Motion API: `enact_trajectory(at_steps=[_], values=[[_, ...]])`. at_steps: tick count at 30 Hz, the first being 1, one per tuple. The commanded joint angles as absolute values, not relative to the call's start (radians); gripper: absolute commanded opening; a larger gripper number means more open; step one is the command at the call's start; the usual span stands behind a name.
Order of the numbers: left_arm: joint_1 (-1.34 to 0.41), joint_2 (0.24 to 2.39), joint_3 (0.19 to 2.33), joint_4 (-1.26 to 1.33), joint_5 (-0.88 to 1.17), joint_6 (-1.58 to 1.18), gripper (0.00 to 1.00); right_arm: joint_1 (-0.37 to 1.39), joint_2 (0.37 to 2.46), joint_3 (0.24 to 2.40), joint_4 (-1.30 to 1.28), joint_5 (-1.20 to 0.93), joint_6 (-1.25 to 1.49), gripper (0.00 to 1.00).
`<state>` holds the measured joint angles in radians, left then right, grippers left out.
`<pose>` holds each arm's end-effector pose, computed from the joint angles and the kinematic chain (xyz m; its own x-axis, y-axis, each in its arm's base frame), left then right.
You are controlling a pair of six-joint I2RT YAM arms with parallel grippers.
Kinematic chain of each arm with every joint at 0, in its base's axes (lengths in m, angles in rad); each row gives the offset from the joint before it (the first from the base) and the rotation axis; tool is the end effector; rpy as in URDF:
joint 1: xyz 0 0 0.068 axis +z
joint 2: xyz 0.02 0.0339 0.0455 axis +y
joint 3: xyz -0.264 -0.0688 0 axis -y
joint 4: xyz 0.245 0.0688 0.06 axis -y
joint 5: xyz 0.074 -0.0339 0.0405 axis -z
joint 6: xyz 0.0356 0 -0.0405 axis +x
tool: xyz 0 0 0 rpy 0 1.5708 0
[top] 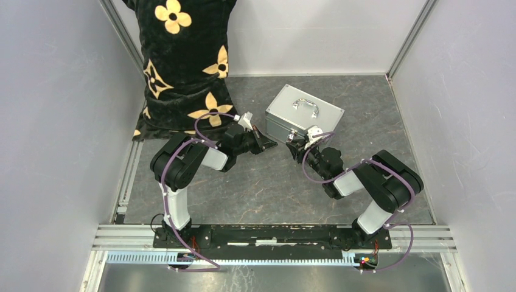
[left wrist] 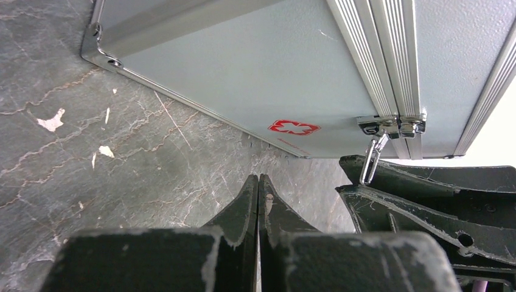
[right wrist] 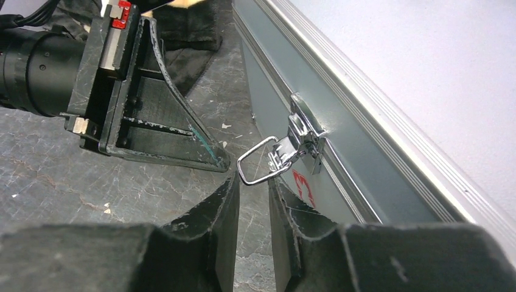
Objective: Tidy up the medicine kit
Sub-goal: Close the medicine box at the center of the board.
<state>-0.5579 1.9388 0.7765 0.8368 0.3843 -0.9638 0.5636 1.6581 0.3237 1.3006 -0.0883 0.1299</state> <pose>0.3058 -0.2065 0.1246 -0.8054 -0.3950 -0.4420 0.2290 0.4804 -0.8466 0.2250 0.1459 0.1487 -0.1069 0.0851 -0.9906 -0.5978 0.7906 0.1324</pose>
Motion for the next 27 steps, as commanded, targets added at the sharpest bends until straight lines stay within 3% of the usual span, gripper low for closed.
enact_trajectory(at_steps=[1, 27], values=[[-0.561, 1.957, 0.798, 0.886, 0.412, -0.939, 0.02, 0.559, 1.651, 0.352, 1.366, -0.132, 0.132, 0.28], [-0.627, 2.009, 0.991, 0.808, 0.483, -0.896, 0.02, 0.550, 1.607, 0.350, 1.321, -0.104, 0.114, 0.27]])
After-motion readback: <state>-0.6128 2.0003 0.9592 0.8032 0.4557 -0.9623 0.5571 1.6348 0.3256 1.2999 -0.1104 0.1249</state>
